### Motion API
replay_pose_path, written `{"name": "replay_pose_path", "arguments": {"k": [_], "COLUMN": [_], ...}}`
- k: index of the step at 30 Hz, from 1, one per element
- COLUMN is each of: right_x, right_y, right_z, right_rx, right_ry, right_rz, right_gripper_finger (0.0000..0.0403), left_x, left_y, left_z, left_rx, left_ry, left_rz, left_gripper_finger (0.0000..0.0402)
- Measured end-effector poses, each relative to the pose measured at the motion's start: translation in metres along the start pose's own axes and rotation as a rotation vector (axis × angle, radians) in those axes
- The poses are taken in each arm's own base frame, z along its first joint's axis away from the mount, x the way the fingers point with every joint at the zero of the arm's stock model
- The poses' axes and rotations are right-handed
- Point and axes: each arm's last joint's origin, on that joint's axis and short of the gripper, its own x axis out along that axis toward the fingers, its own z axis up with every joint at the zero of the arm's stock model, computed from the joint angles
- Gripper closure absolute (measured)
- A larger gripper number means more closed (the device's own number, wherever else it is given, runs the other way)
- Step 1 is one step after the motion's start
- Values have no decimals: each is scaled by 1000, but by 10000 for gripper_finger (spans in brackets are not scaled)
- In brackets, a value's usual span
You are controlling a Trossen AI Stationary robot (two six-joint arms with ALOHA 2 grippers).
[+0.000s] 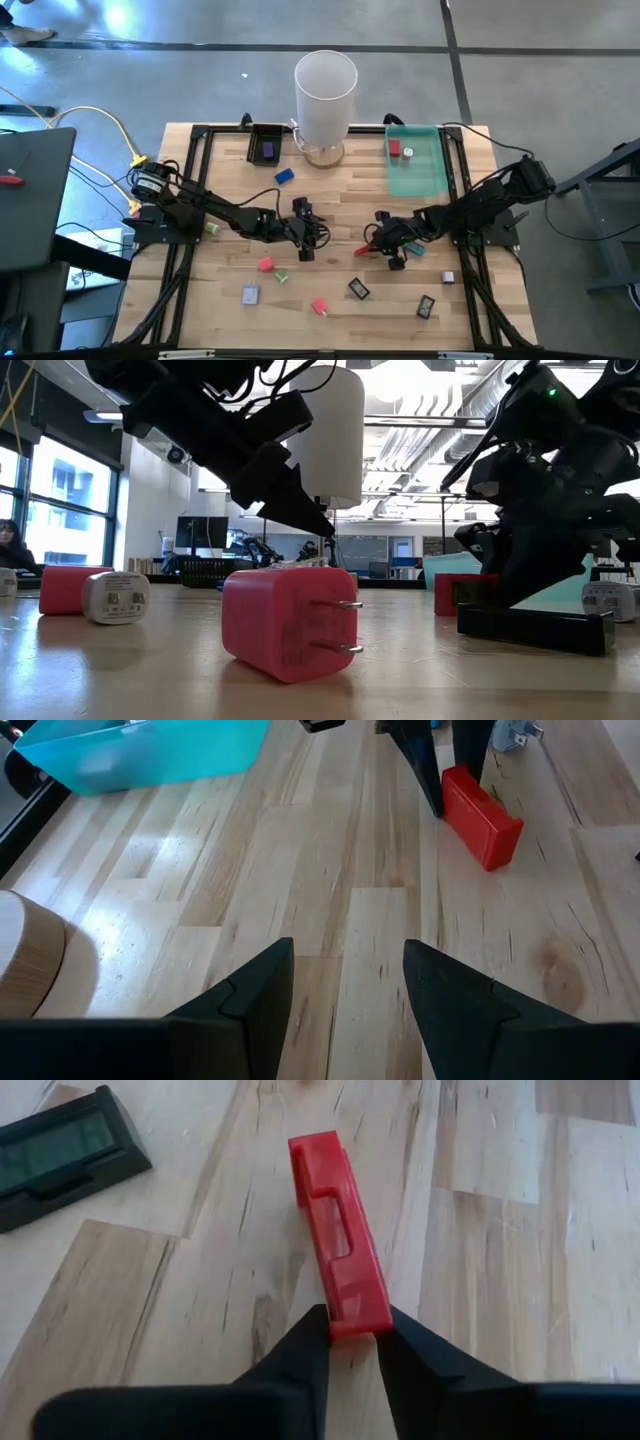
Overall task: Pick & Place Office items
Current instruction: Put the red digital clock into the black bin
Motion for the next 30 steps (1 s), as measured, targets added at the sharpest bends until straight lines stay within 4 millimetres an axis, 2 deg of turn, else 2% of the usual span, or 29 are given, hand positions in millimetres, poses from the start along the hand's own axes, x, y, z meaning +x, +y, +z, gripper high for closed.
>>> {"name": "replay_pose_path", "arguments": {"k": [15,23,27,30], "right_x": [0,0,0,-1], "right_y": [-1,-4,-5,-7], "right_z": [2,3,6,7], "right_rx": [37,19,-4,-3], "right_ry": [-21,-34,-63,-71], "right_rz": [-45,-103,-120,-121], "right_gripper_finger": [357,356,357,357], "left_x": [0,0,0,0], "left_y": [0,-3,-3,-3], "left_z": [0,1,1,2], "left_rx": [-42,-10,22,49], "left_ry": [-1,-10,-12,-22], "left_rz": [-6,-123,-138,-139], "left_gripper_finger": [221,220,208,185]}}
